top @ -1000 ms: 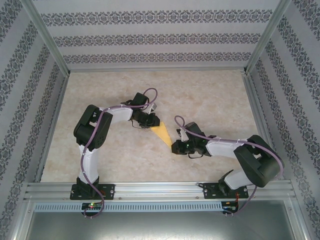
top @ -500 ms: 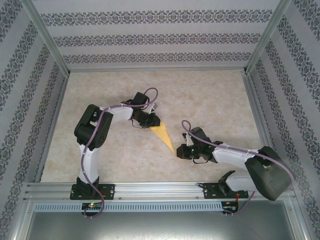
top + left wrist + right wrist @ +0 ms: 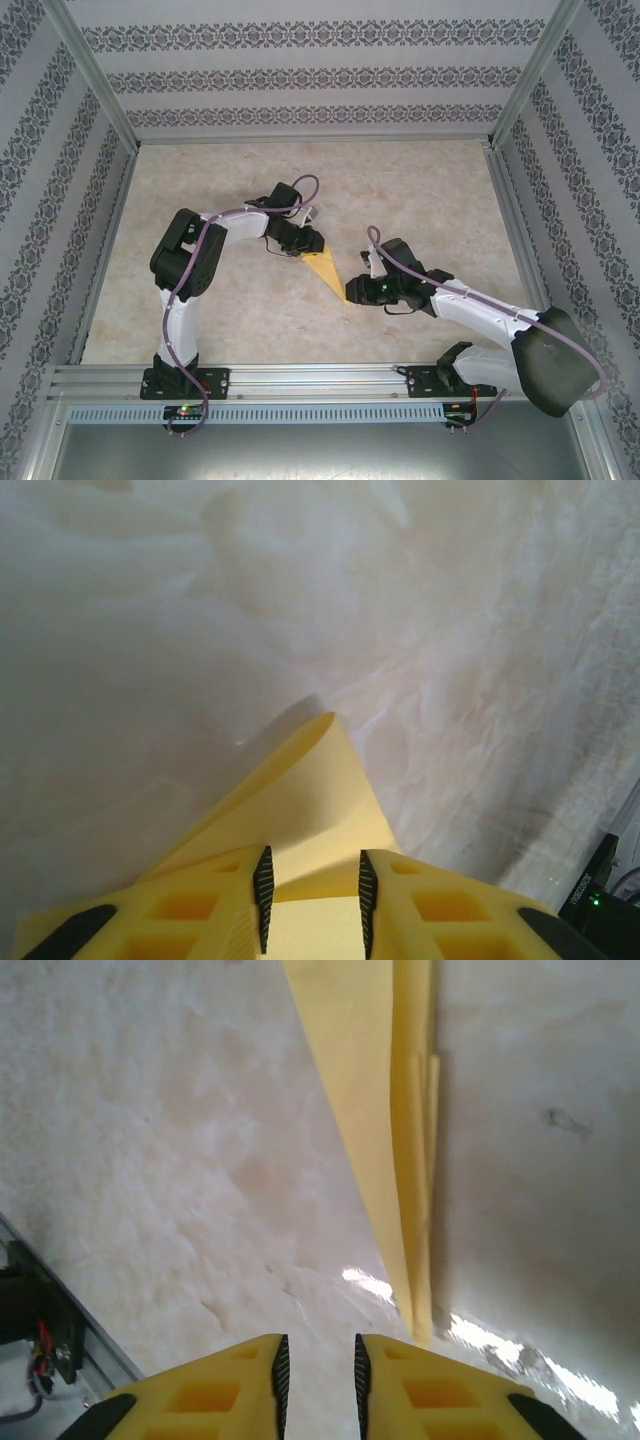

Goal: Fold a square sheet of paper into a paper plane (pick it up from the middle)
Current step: Fold the wing for the fifth time at the center of the table.

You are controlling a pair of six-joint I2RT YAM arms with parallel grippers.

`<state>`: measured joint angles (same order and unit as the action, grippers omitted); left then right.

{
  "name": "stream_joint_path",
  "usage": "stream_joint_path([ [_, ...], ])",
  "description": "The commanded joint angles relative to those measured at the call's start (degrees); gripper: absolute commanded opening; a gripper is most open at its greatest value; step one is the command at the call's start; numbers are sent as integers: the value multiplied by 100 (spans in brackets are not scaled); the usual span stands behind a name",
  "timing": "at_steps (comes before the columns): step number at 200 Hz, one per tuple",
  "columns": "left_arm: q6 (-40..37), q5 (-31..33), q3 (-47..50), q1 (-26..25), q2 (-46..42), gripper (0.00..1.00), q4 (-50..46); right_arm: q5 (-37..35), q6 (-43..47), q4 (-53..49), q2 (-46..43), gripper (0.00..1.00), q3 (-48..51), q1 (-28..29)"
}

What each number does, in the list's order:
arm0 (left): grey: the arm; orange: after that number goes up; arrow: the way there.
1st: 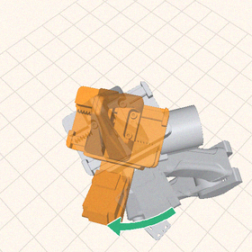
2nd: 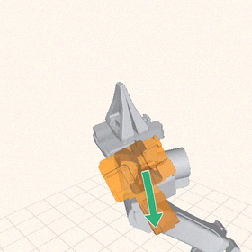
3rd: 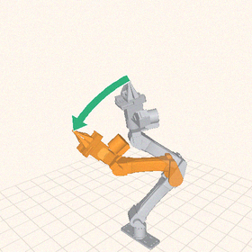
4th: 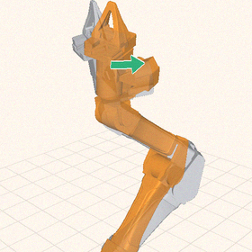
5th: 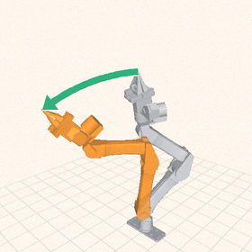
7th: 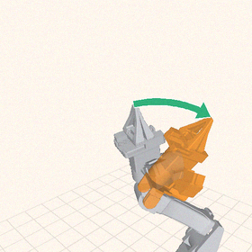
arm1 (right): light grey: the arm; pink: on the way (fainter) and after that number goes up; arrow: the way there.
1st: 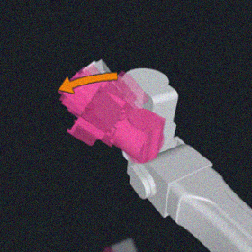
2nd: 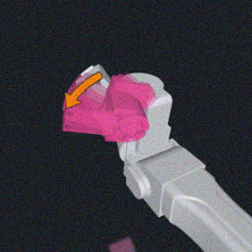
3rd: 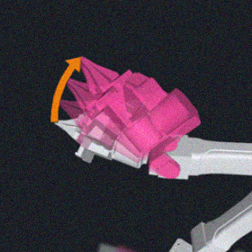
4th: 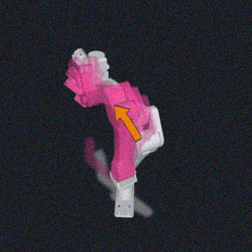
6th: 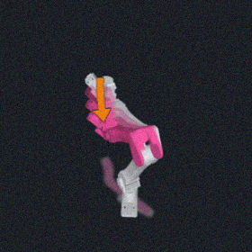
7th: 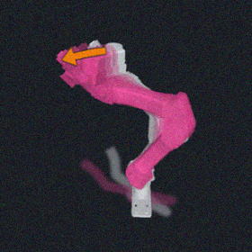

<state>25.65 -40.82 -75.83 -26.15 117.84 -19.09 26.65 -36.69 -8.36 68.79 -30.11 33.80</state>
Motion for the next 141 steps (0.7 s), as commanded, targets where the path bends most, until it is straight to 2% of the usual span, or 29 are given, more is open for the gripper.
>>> stream_joint_path([
  [1,-154,231,-323,-61,-499,36,-457,259,270,10,140,31,-285,-142],
  [31,-234,715,-464,-142,-903,40,-799,407,410,22,231,40,-495,-341],
  [51,-188,1300,-445,-238,-1246,43,-1034,470,453,45,231,47,-563,-493],
  [104,755,3179,49,-870,-2021,49,-1281,613,522,62,77,57,-543,-1021],
  [141,1585,4240,226,-1633,-2002,52,-1268,634,518,69,-148,59,-359,-1449],
])
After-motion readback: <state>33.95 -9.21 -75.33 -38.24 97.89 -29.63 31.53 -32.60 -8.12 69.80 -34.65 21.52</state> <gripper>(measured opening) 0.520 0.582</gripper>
